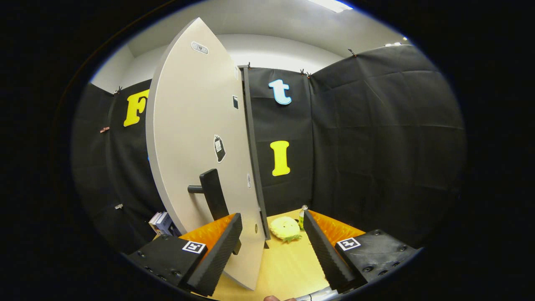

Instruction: Open the shoe cabinet door, grab the shoes and put them into the shoe cabinet, then close the shoe cabinet door.

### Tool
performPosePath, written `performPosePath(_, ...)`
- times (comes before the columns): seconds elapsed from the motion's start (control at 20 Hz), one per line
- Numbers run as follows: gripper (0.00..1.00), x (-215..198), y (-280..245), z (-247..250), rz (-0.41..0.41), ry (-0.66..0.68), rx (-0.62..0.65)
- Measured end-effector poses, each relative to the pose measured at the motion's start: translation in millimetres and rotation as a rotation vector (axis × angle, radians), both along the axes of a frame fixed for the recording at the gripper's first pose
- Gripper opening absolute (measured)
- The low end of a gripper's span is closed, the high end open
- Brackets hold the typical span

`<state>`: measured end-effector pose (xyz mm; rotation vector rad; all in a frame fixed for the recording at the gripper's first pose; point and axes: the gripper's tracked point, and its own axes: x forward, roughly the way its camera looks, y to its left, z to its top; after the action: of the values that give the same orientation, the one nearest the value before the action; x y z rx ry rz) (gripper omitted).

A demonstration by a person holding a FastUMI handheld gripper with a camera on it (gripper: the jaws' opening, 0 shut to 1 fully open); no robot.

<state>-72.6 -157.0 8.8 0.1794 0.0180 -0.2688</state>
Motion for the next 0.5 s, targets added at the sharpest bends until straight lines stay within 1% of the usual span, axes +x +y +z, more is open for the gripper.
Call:
performPosePath(0.25, 0.98, 21, 49, 1, 0.075, 0.011, 0.006)
performPosePath(0.5, 0.98, 38, 112, -1, 0.223, 0.029, 0.006)
